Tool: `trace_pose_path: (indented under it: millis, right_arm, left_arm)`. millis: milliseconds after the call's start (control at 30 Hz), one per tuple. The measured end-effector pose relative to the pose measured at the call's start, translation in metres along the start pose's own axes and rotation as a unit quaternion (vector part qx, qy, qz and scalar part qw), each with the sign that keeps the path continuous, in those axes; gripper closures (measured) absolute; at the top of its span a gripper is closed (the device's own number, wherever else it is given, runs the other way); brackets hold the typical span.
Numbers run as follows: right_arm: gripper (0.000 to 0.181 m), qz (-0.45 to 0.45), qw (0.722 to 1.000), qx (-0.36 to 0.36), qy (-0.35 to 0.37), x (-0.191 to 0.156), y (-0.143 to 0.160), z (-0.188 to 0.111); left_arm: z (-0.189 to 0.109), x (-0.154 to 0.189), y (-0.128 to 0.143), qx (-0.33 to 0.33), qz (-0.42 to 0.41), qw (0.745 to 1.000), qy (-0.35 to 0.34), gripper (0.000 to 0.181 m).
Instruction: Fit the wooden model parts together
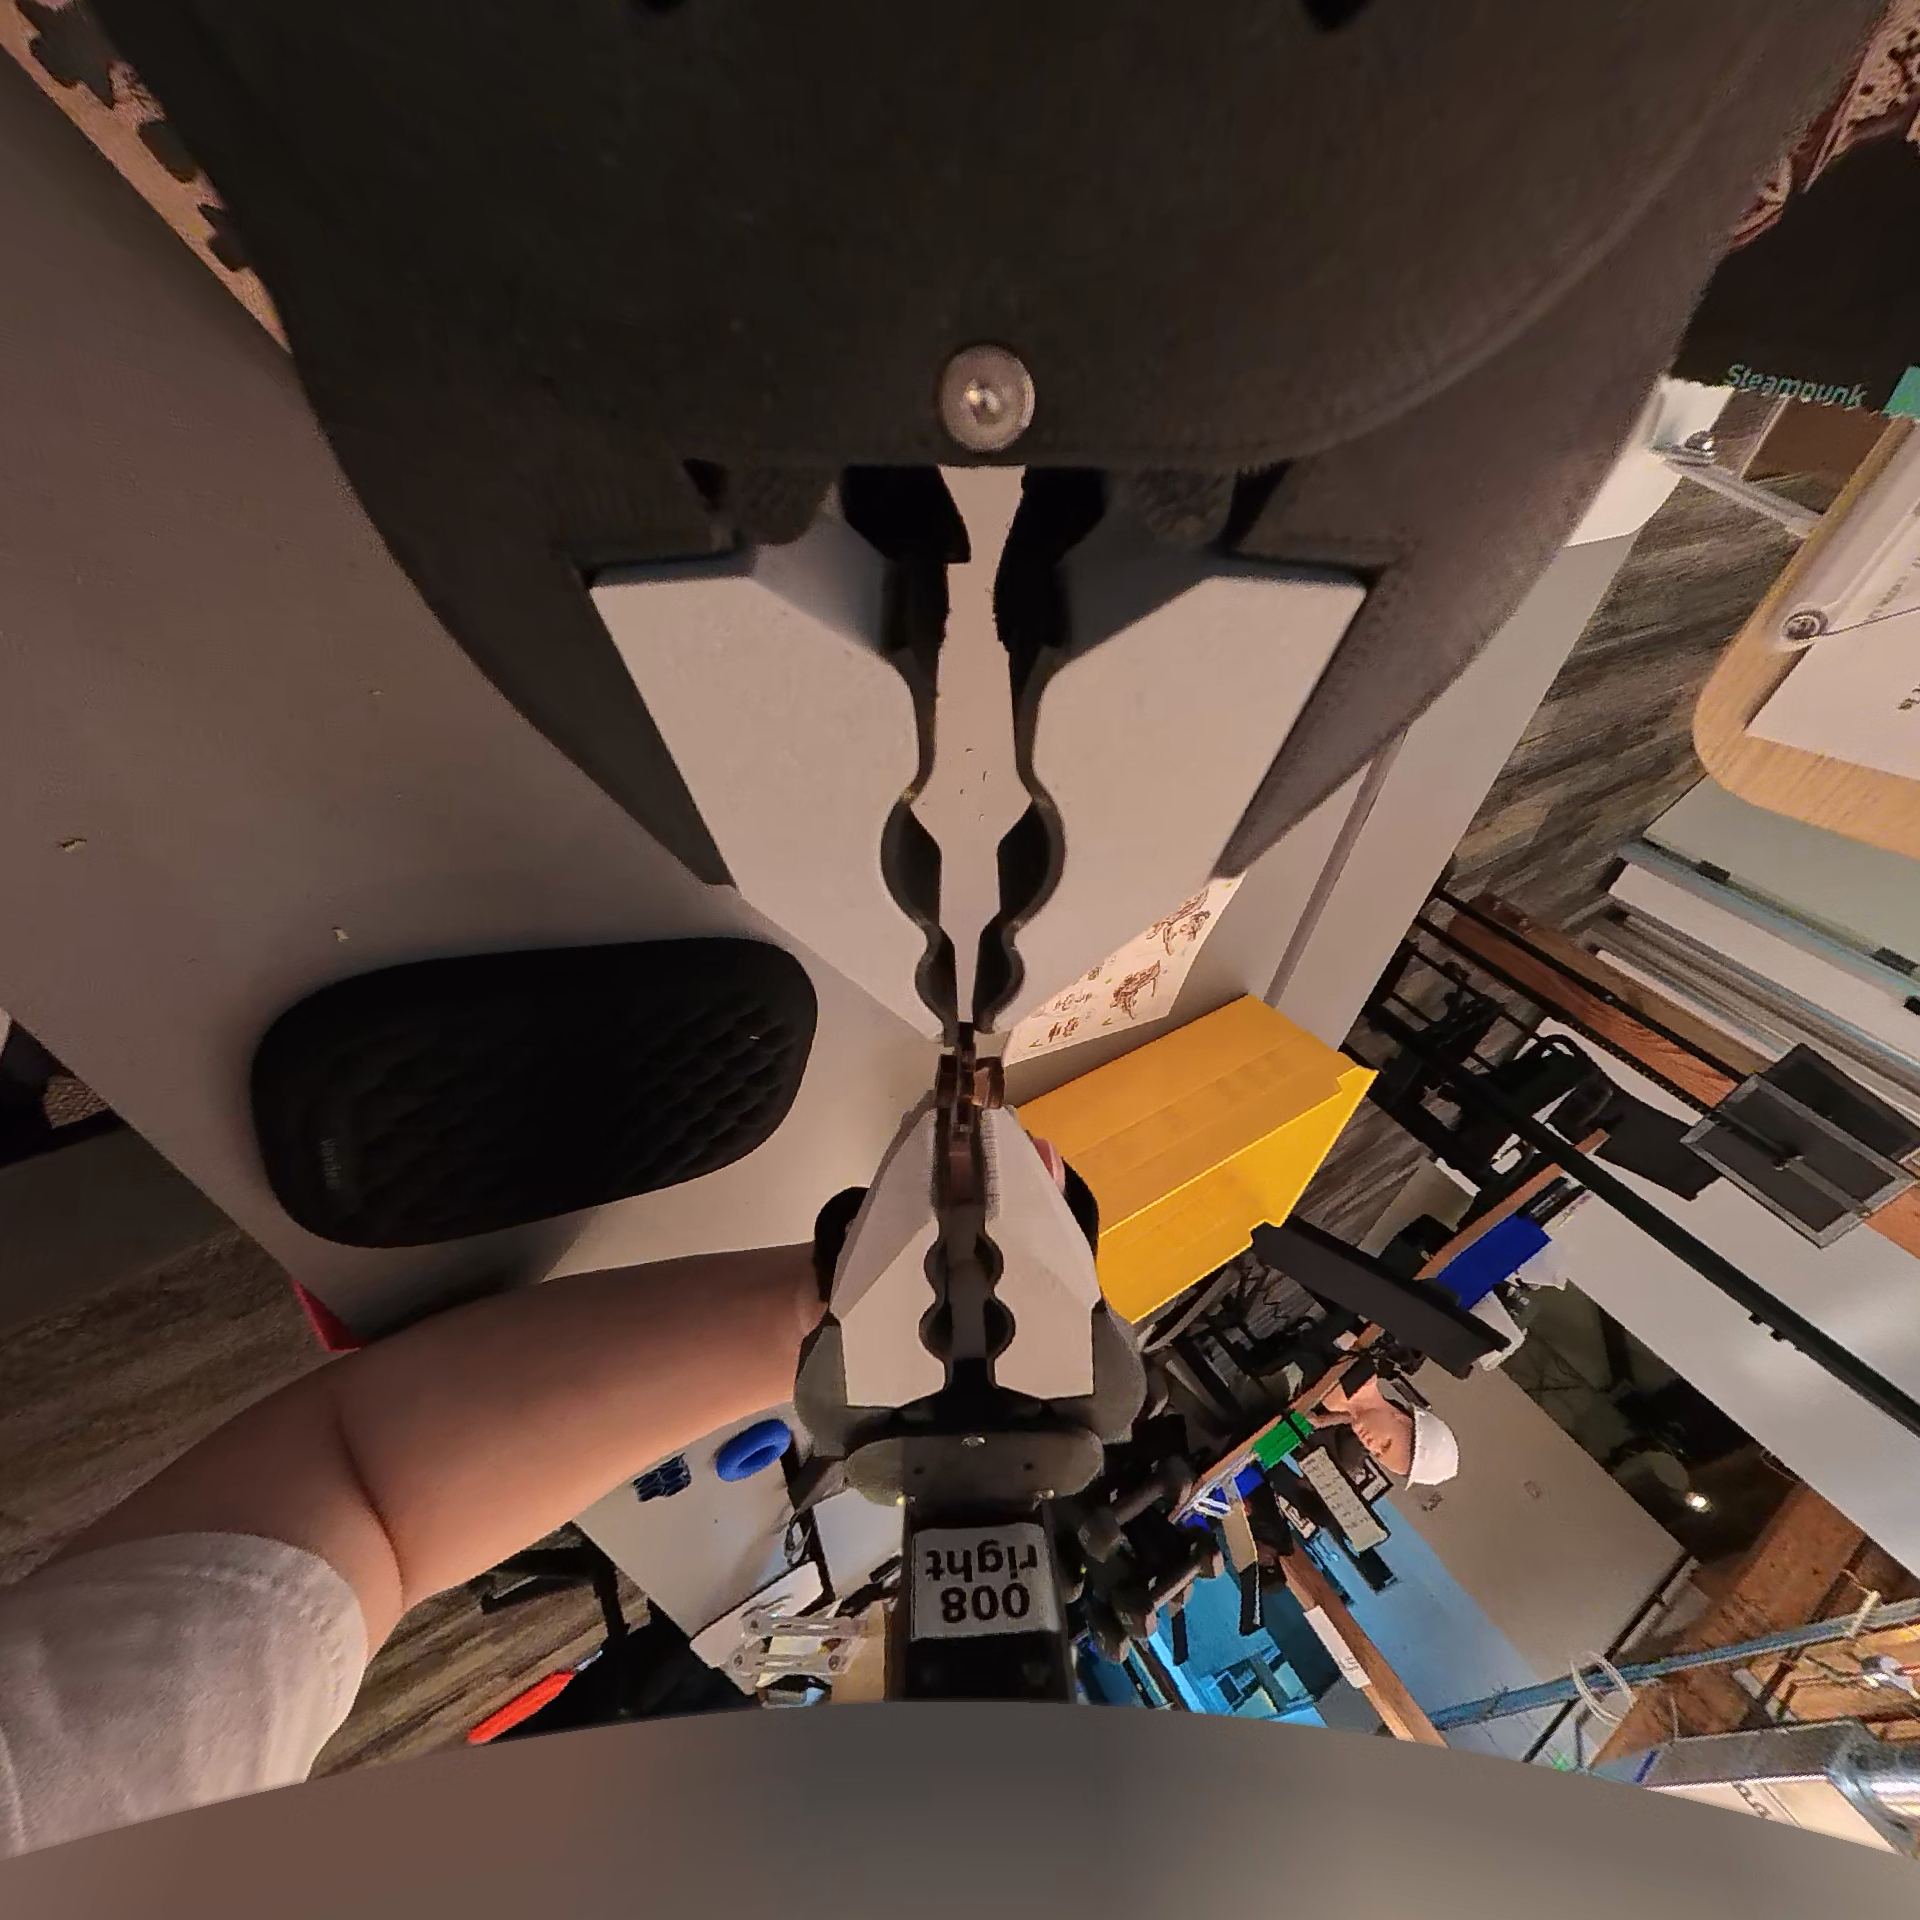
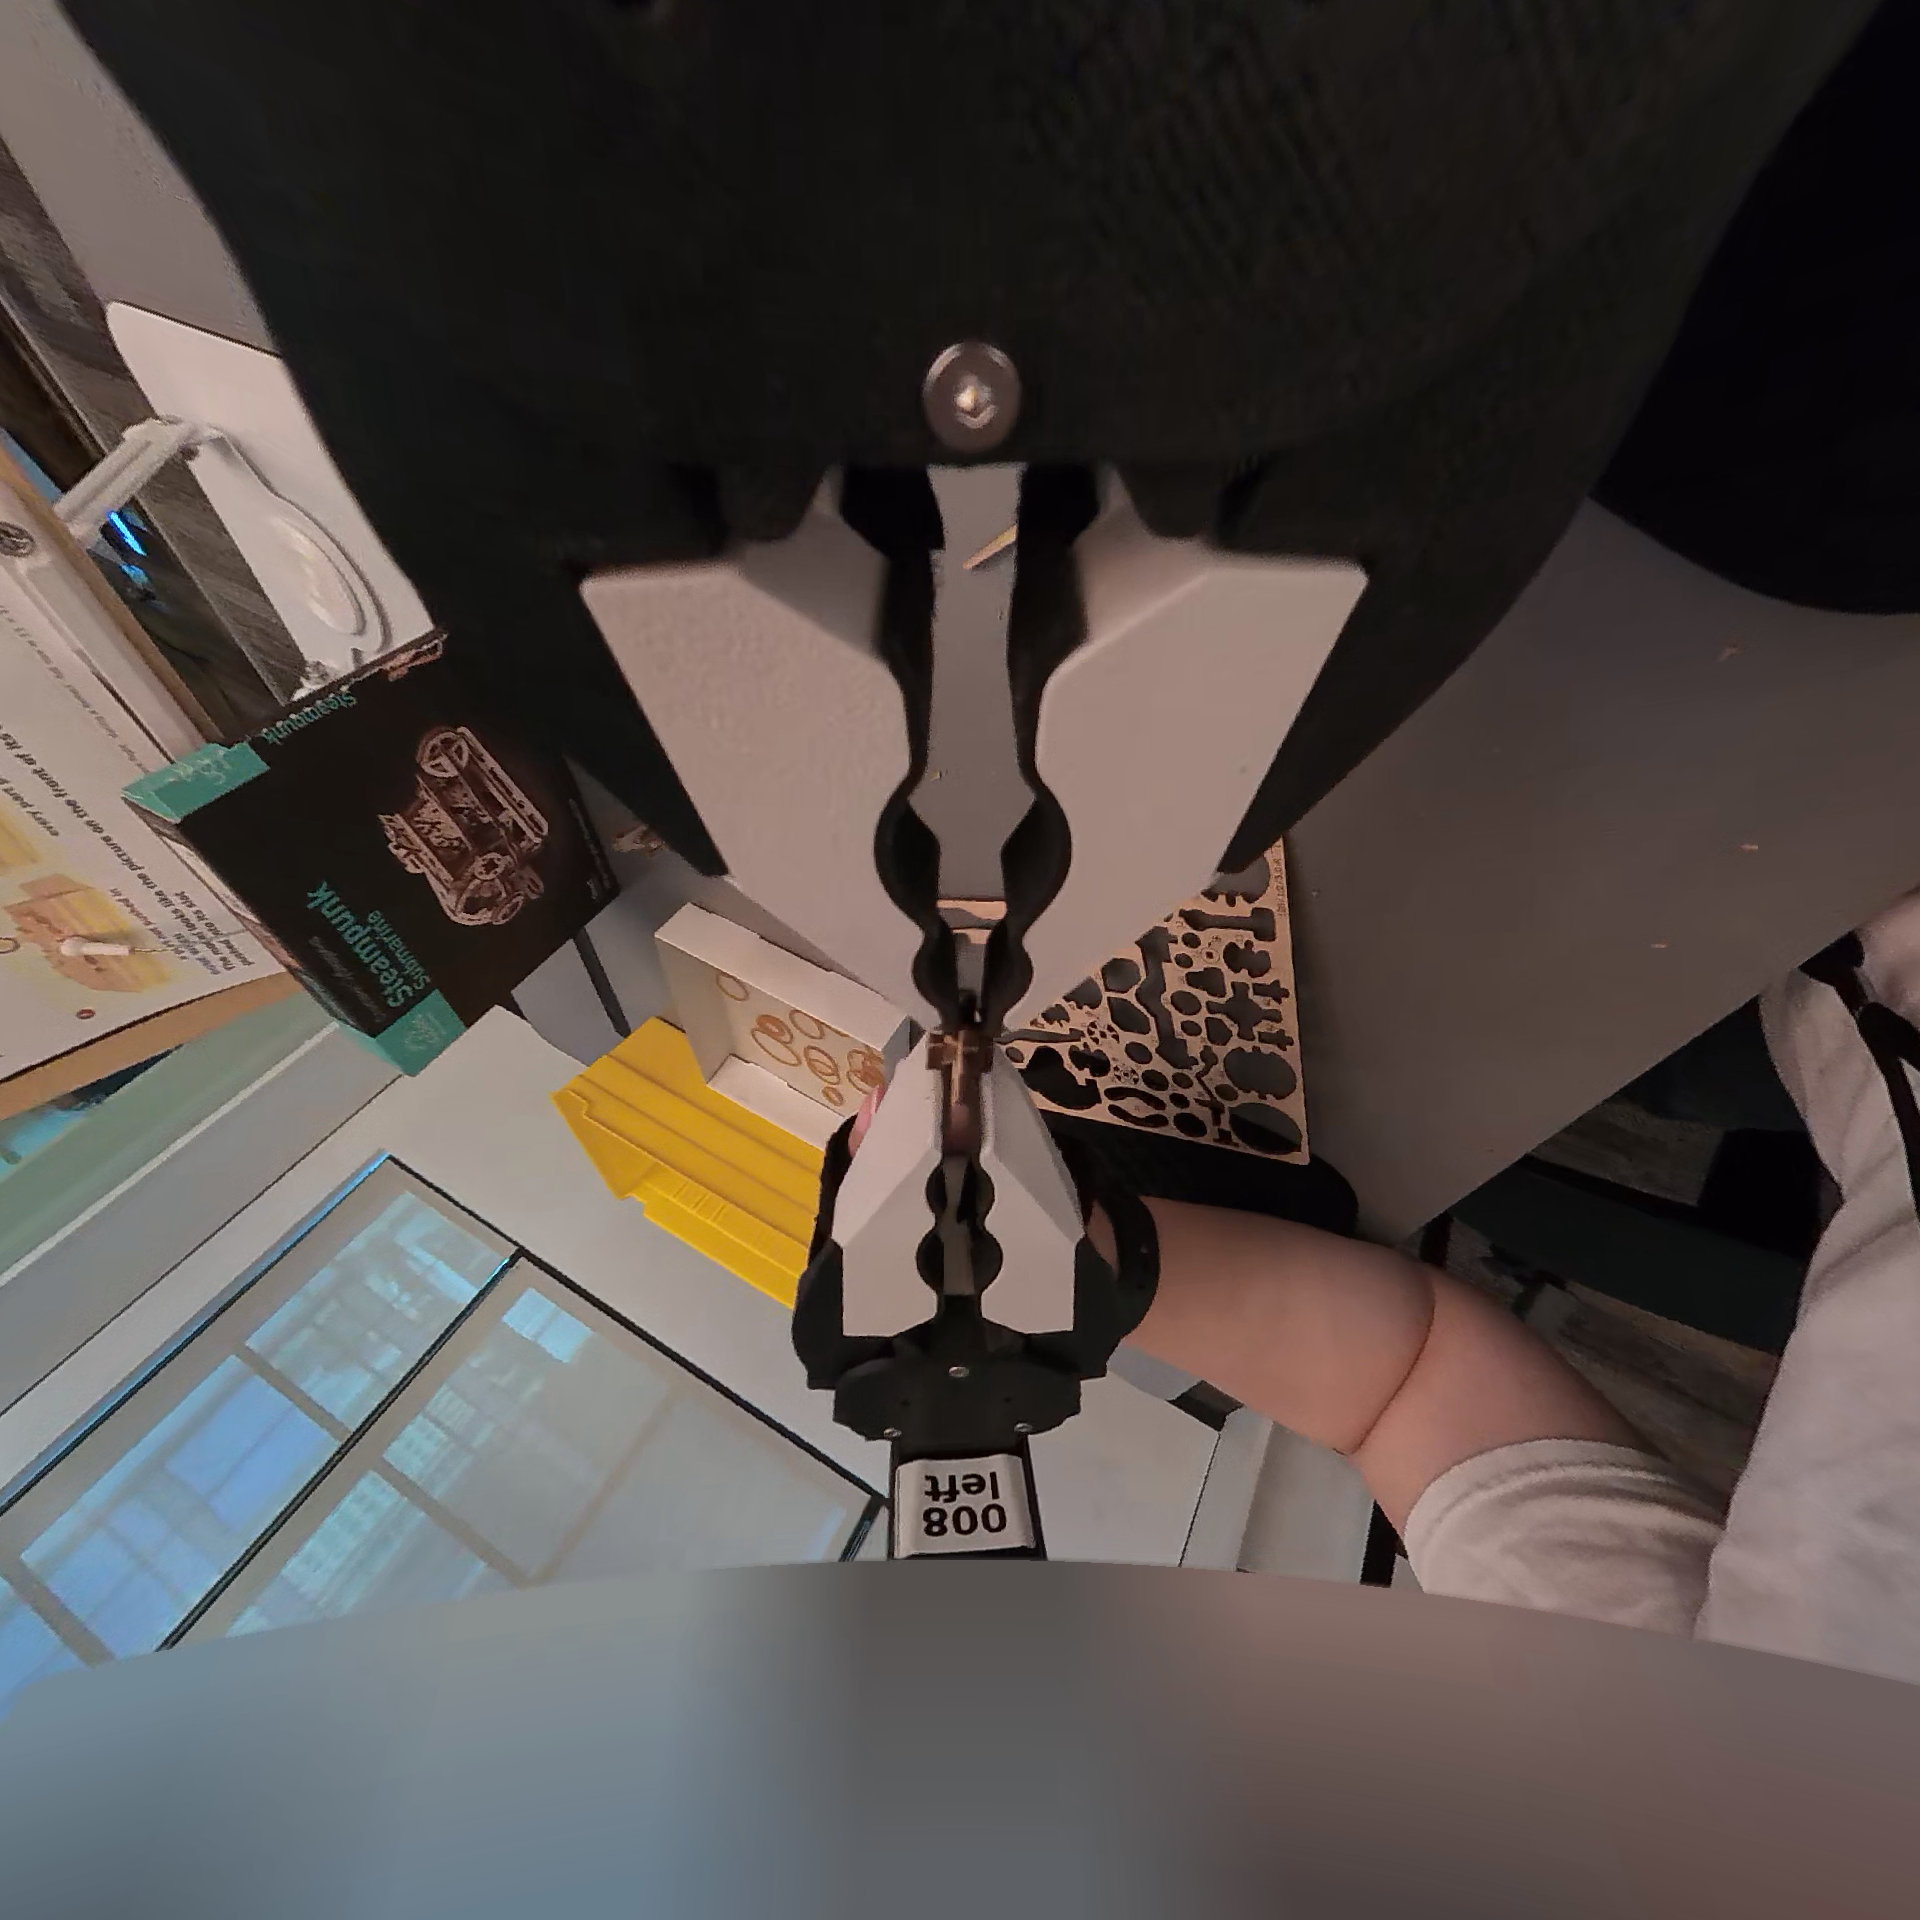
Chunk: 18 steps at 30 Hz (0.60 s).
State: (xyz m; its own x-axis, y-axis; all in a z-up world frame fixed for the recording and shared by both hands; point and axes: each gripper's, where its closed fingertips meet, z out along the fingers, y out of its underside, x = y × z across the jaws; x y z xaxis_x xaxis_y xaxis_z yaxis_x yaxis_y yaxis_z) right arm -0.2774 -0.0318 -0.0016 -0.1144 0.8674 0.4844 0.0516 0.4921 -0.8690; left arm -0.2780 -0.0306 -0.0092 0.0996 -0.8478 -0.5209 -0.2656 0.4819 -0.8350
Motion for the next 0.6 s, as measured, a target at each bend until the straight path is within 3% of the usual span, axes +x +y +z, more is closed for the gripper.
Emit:
trace_pose_path:
  millis: [133, 200, 267, 600]
  right_arm:
    - [0.156, 0.011, 1.000, -0.006, 0.019, 0.006, 0.000, 0.003]
    - [0.156, 0.003, 1.000, -0.017, 0.019, 0.003, 0.001, 0.006]
    - [0.169, -0.023, 0.999, -0.037, 0.027, 0.003, 0.005, 0.007]
    - [0.170, -0.001, 0.998, -0.056, -0.006, -0.005, 0.013, 0.007]
  left_arm:
    - [0.001, -0.001, 0.002, -0.005, -0.003, 1.000, -0.001, 0.181]
    - [0.001, -0.001, 0.002, -0.005, -0.003, 1.000, -0.001, 0.181]
    - [0.001, 0.001, 0.003, -0.009, -0.003, 1.000, 0.005, 0.181]
    - [0.004, 0.009, 0.010, -0.028, -0.005, 0.999, 0.031, 0.180]
